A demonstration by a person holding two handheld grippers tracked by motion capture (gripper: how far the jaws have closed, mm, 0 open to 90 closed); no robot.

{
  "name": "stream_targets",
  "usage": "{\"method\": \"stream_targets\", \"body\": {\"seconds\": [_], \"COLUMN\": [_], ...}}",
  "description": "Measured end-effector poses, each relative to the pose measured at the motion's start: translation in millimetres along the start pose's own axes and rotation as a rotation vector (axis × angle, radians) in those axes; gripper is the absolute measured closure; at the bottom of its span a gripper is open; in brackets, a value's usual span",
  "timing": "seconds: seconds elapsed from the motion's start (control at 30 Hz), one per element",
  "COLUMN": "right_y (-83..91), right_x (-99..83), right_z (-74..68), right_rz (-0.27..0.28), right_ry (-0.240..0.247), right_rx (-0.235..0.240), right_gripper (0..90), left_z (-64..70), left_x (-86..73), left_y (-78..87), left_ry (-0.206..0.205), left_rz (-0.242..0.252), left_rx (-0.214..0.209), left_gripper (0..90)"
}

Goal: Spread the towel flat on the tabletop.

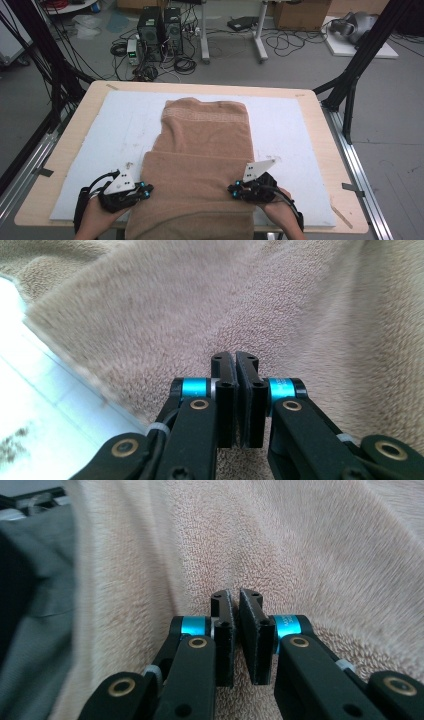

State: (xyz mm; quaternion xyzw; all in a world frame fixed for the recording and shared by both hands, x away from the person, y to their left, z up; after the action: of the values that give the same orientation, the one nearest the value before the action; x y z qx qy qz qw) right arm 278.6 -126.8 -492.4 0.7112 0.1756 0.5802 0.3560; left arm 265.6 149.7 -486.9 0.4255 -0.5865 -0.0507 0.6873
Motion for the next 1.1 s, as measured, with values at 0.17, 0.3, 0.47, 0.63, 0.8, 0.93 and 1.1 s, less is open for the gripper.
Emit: {"method": "stream_targets", "body": {"seconds": [0.17, 0.3, 0.47, 0.63, 0.8, 0.93, 1.1], "right_y": [6.7, 11.3, 21.9, 19.7, 17.6, 9.9, 10.5], "right_x": [-2.0, -2.4, 4.4, -6.2, -21.5, -34.0, -32.6], "right_z": [-22.9, -33.5, -15.8, 19.4, 44.5, 48.7, 47.5], "right_rz": [0.003, 0.005, 0.055, 0.007, 0.002, -0.005, 0.013], "right_ry": [0.021, 0.027, 0.001, -0.024, -0.100, -0.130, -0.135], "right_rx": [0.016, 0.053, -0.007, -0.091, -0.122, -0.106, -0.101], "right_gripper": [84.2, 78.3, 66.9, 61.8, 59.0, 60.5, 60.4], "left_z": [19.8, 31.6, 16.6, -13.2, -29.3, -25.7, -25.0], "left_x": [-5.5, -7.6, 2.7, 8.6, -5.0, -7.0, -10.4], "left_y": [11.6, 17.1, 15.7, -2.1, -29.5, -27.7, -22.0], "left_ry": [-0.015, -0.031, -0.011, 0.003, 0.053, 0.038, 0.042], "left_rz": [-0.002, -0.006, 0.025, 0.026, -0.057, -0.039, -0.033], "left_rx": [-0.034, -0.057, -0.019, 0.029, 0.011, 0.004, 0.008], "left_gripper": [86.7, 85.9, 73.7, 64.1, 62.6, 82.7, 86.7]}}
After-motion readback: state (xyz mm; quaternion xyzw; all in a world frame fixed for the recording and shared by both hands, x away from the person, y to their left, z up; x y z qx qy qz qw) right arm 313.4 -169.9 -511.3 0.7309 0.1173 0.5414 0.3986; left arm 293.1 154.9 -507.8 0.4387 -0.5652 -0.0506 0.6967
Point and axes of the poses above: each handheld gripper's, and its own axes: y roughly backward along the jaws, x roughly out of its top, z roughly to its right, the point moved 10 cm from there along -y, roughly forward along the jaws, and after that the axes turned 2 degrees about -z, right-handed, at the moved point
